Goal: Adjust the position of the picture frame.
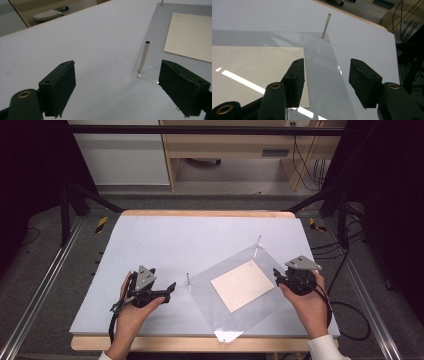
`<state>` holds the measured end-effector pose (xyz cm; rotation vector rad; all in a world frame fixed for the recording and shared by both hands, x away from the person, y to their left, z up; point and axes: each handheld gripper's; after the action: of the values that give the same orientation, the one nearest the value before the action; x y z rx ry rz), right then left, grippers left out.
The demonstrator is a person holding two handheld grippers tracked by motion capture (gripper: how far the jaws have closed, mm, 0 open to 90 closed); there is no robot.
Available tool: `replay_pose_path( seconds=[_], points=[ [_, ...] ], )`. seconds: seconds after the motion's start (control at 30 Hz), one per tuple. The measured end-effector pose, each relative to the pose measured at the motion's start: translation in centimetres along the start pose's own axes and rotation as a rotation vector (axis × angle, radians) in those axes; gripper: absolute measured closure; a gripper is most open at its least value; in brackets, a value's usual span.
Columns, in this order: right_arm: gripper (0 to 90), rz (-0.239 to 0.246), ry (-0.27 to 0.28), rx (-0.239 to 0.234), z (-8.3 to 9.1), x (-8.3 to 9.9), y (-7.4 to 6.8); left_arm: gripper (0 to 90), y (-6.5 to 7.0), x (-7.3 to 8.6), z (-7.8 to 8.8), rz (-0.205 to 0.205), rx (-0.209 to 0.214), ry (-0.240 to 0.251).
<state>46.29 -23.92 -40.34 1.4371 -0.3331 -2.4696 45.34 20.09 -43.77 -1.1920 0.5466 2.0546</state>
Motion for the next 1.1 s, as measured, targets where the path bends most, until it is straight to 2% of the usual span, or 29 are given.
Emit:
replay_pose_path(
  seconds=[0.07,0.1,0.2,0.27,0.33,0.37,0.4,0.43,0.47,0.5,0.57,0.63,0.7,0.77,0.87,0.9,0.93,0.97,1.0,1.1],
  points=[
    [46.7,0.006,-0.004,0.006,-0.1,-0.3,0.3,13.5,0.1,0.0,-0.2,0.009,0.012,-0.001],
    [50.1,0.031,-0.016,0.047,-0.2,-1.2,0.8,13.2,0.3,-0.1,-0.6,0.012,0.024,-0.011],
    [52.0,0.037,-0.017,0.025,-0.8,-2.1,1.3,12.7,0.8,-0.4,-1.1,-0.014,0.019,-0.014],
    [51.6,0.046,-0.028,0.024,-1.0,-2.5,1.3,13.2,1.0,-0.5,-1.2,-0.010,0.027,-0.005],
    [50.4,0.072,-0.035,0.006,-1.9,-3.5,1.2,13.2,1.3,-0.5,-1.6,-0.017,0.049,-0.007],
    [50.7,0.091,-0.050,-0.008,-2.3,-3.7,1.0,13.2,1.4,-0.4,-1.9,-0.029,0.058,-0.025],
    [50.9,0.107,-0.069,-0.046,-2.9,-3.9,0.9,13.5,1.4,-0.4,-1.9,-0.029,0.058,-0.025],
    [50.9,0.107,-0.069,-0.046,-2.9,-3.9,0.9,13.5,1.4,-0.3,-2.0,-0.039,0.065,-0.042],
    [53.4,0.118,-0.082,-0.081,-3.5,-4.0,0.8,15.8,1.4,-0.2,-2.0,-0.034,0.077,-0.039],
    [56.4,0.129,-0.071,-0.107,-4.2,-4.1,0.6,16.5,1.4,-0.1,-2.0,-0.034,0.078,-0.042],
    [56.6,0.127,-0.076,-0.116,-4.8,-4.2,0.5,16.4,1.3,0.0,-1.9,-0.020,0.077,-0.019],
    [56.5,0.122,-0.078,-0.121,-5.1,-4.3,0.4,16.0,1.3,0.0,-1.9,-0.021,0.076,-0.017],
    [57.2,0.114,-0.092,-0.105,-6.0,-4.6,0.2,16.8,1.4,-0.1,-2.0,-0.010,0.080,-0.006],
    [57.9,0.118,-0.098,-0.096,-6.8,-4.5,0.0,21.0,1.4,-0.1,-2.1,-0.009,0.083,-0.006],
    [61.2,0.104,-0.115,-0.092,-8.1,-4.6,-0.6,29.3,1.6,-0.1,-2.7,0.012,0.083,-0.009],
    [61.2,0.104,-0.115,-0.092,-8.1,-4.6,-0.6,29.3,1.8,-0.2,-2.9,0.010,0.086,-0.008],
    [64.6,0.086,-0.114,-0.091,-9.1,-4.7,-0.9,34.9,2.2,-0.3,-3.2,0.002,0.083,0.009],
    [64.6,0.086,-0.114,-0.091,-9.1,-4.7,-0.9,37.9,2.2,-0.3,-3.2,0.002,0.083,0.009],
    [67.7,0.062,-0.102,-0.095,-10.1,-4.7,-1.3,39.3,2.4,-0.3,-3.4,0.000,0.084,0.012],
    [69.6,-0.012,-0.095,-0.101,-11.7,-4.5,-1.5,42.5,2.7,-0.4,-4.4,0.011,0.076,0.011]
  ],
)
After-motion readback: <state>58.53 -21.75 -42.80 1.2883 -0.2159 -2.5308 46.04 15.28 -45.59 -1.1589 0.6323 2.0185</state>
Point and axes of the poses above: each handheld gripper's, and its own axes: z roughly backward along the jaws, x roughly out of its underside, y roughly to its right, and after that the axes turned 15 degrees about x, right-handed
